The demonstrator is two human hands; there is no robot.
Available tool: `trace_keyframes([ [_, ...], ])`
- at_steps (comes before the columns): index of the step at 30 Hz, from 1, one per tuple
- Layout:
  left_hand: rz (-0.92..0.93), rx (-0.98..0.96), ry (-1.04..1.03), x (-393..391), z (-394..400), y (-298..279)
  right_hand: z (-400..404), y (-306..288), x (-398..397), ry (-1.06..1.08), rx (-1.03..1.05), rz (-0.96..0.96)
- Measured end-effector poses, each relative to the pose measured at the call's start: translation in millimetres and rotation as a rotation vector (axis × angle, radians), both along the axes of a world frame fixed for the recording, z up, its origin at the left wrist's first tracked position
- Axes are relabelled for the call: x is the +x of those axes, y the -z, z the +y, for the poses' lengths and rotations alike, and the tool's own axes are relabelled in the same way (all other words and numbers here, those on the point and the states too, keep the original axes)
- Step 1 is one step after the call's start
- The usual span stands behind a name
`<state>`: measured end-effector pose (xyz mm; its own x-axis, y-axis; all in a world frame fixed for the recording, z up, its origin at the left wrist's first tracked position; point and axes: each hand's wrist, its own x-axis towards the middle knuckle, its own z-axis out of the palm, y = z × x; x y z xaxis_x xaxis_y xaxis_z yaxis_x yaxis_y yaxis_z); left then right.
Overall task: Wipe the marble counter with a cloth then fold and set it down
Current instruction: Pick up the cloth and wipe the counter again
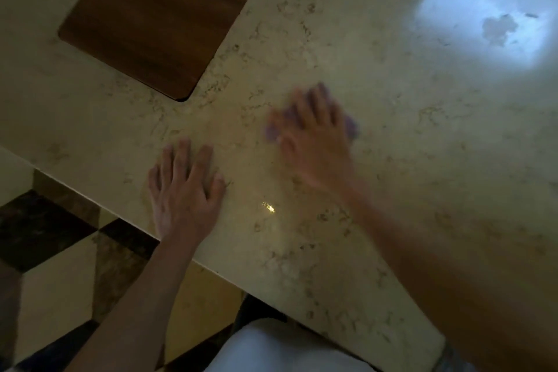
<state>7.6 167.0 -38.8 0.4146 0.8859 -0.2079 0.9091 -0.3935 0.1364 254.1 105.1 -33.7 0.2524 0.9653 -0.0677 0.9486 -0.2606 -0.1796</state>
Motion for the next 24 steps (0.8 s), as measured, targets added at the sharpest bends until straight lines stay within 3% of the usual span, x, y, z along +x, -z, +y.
trace_keyframes([
  [3, -0.016, 0.004, -0.007, 2, 1, 0, -93, -9, -95, -0.456, -0.13, 0.152],
  [5, -0.011, 0.022, -0.009, 1, 0, -1, -121, -8, -88, -0.655, -0.146, 0.215],
  [7, -0.011, 0.026, -0.01, 2, 0, -2, -102, 2, -39, -0.735, -0.072, 0.127],
  [9, -0.019, 0.021, -0.009, 1, -1, -3, -60, 9, 32, -0.501, -0.014, -0.017],
  [12, -0.023, 0.025, -0.005, 1, -3, -3, -3, 1, 133, 0.094, -0.08, -0.027],
  [13, -0.023, 0.026, -0.003, 1, -3, -3, 6, -3, 142, 0.215, -0.072, 0.001],
  [15, -0.026, 0.019, -0.002, 1, -2, -1, 7, -4, 112, 0.258, -0.071, -0.013],
  [18, -0.035, 0.022, -0.008, 1, -1, 1, -47, 4, 6, -0.031, -0.04, -0.027],
  [21, -0.057, 0.015, -0.02, 3, -3, 0, -141, -5, -83, -0.504, -0.126, 0.147],
  [24, -0.045, 0.022, -0.002, 4, -6, -3, -159, -1, -41, -0.758, -0.122, 0.09],
])
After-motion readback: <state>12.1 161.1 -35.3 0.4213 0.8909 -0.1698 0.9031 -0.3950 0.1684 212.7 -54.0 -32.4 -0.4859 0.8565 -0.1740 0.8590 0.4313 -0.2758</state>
